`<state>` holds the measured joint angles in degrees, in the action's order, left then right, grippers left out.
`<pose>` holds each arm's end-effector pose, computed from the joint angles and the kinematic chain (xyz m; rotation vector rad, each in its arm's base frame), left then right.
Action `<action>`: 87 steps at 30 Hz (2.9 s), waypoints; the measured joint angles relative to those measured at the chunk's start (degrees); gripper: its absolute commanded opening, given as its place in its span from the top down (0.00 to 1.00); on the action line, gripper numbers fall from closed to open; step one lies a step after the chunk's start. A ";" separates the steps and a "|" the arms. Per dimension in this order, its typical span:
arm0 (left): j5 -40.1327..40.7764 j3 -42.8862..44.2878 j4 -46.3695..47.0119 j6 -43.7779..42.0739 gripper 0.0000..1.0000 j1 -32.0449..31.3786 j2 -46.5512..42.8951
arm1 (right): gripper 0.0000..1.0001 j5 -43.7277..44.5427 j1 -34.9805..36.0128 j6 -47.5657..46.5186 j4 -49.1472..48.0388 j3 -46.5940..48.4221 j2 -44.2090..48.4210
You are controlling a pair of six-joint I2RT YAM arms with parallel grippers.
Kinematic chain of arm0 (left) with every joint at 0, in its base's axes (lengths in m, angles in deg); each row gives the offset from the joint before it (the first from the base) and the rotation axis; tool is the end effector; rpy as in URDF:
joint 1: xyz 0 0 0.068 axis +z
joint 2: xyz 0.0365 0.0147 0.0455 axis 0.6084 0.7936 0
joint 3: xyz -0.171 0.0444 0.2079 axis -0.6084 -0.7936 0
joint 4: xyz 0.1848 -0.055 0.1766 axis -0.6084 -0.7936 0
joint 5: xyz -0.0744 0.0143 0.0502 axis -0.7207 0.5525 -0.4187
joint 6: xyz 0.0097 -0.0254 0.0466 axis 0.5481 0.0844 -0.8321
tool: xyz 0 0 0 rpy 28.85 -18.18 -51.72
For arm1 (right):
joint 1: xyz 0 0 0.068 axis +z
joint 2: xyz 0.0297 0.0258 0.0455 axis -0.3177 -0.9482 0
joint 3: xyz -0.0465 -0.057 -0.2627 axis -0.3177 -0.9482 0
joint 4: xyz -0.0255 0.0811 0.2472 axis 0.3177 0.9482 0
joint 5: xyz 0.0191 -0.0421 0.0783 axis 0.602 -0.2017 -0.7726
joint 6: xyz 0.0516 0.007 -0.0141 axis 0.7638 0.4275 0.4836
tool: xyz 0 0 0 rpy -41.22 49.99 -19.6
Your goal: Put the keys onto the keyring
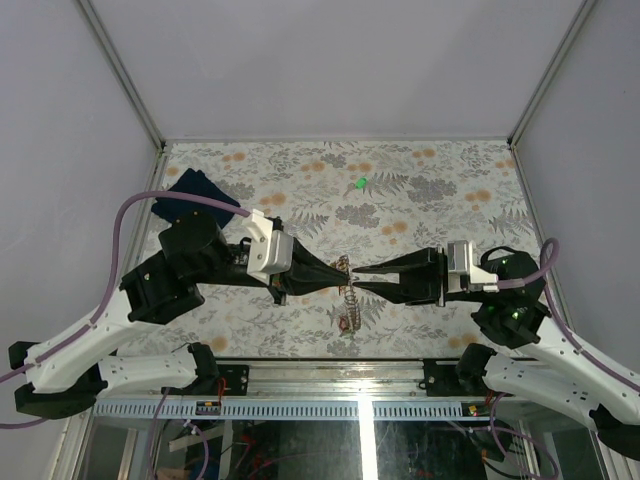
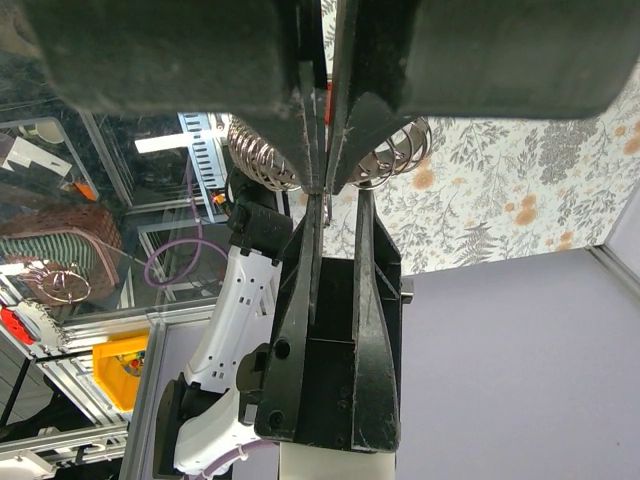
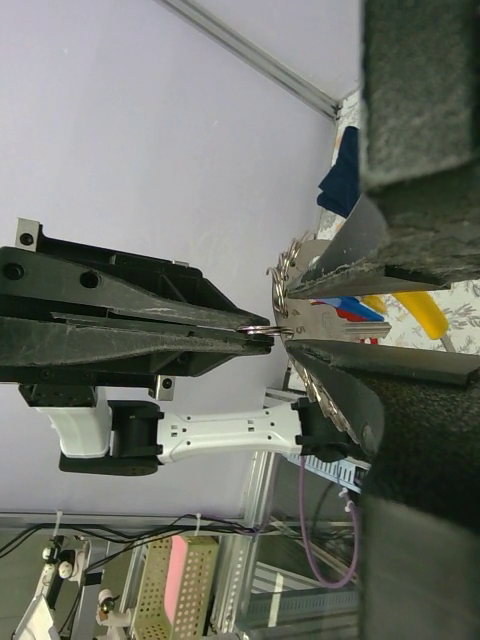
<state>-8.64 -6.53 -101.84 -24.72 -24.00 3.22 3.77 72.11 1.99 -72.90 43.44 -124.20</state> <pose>0.0695 -0.1678 0.4795 1.3024 0.9925 -1.1271 0.0665 0.1259 0.4253 -1.0181 0.6647 1.1666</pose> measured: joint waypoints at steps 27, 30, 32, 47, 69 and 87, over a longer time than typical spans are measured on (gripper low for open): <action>-0.33 0.17 -1.49 -0.24 1.00 0.00 0.76 | 0.80 -0.61 0.00 0.63 -1.75 -0.02 0.22; -0.33 0.17 -1.51 -0.24 1.00 0.00 0.83 | 0.79 -0.70 0.00 0.70 -1.79 -0.02 0.17; -0.33 0.26 -1.53 -0.24 1.00 0.00 0.85 | 0.80 -1.01 0.00 0.72 -1.79 -0.02 0.09; -0.33 0.70 -1.53 -0.24 0.94 0.00 0.92 | 1.00 -1.97 0.00 0.98 -1.75 -0.07 -0.39; 7.15 -4.02 2.73 2.73 0.68 0.61 -2.29 | 1.00 -2.40 0.00 -14.38 -1.86 -2.93 6.38; 5.16 -13.05 13.77 17.59 0.64 28.76 7.98 | 1.00 14.38 0.02 -22.05 24.81 2.14 9.11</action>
<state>-3.48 -19.58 -88.07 -7.12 4.77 11.20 18.15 72.13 -20.06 -48.09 45.58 -115.08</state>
